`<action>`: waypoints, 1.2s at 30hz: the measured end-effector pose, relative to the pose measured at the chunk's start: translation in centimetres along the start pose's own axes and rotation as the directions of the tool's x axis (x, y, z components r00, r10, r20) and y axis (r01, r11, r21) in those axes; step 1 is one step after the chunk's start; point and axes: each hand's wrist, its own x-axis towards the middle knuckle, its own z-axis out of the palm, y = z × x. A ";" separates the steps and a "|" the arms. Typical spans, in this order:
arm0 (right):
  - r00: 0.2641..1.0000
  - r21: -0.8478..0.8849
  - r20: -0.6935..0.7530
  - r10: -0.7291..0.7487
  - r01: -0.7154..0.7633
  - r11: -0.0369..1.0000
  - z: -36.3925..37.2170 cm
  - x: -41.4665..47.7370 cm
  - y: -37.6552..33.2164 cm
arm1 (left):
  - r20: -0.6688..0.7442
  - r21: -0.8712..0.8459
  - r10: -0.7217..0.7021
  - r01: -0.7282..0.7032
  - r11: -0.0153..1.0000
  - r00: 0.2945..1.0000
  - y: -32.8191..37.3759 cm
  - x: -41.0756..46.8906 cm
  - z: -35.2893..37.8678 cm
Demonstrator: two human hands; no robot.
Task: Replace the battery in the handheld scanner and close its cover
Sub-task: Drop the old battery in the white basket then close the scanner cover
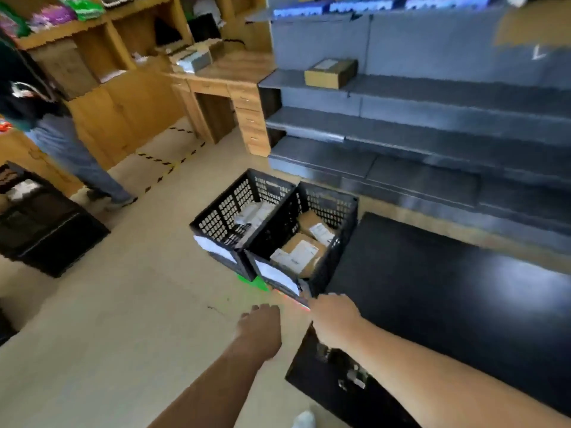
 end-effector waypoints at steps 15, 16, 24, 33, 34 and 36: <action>0.758 0.570 0.316 0.571 -0.633 0.524 12.2 -1.9 -1.1 | 0.181 -0.387 0.327 -0.239 0.891 0.927 3.5 7.0 9.7; 0.735 0.609 0.342 0.586 -0.648 0.457 12.7 -1.3 -1.5 | 0.171 -0.454 0.324 -0.218 0.864 0.930 3.6 7.2 10.3; 0.610 0.712 0.435 0.662 -0.684 0.162 14.7 2.2 -2.4 | 0.184 -0.703 0.220 -0.028 0.710 0.958 4.5 7.4 12.4; 0.504 0.732 0.485 0.715 -0.681 -0.017 15.0 2.9 -2.6 | 0.335 -0.832 -0.023 0.307 0.461 0.942 5.0 7.2 11.8; 0.496 0.735 0.475 0.727 -0.678 -0.018 15.0 2.8 -2.8 | 0.328 -0.840 -0.047 0.314 0.442 0.944 5.1 7.2 11.9; 0.487 0.746 0.462 0.741 -0.666 -0.028 14.8 2.3 -3.0 | 0.327 -0.863 -0.066 0.327 0.385 0.943 5.5 7.2 11.8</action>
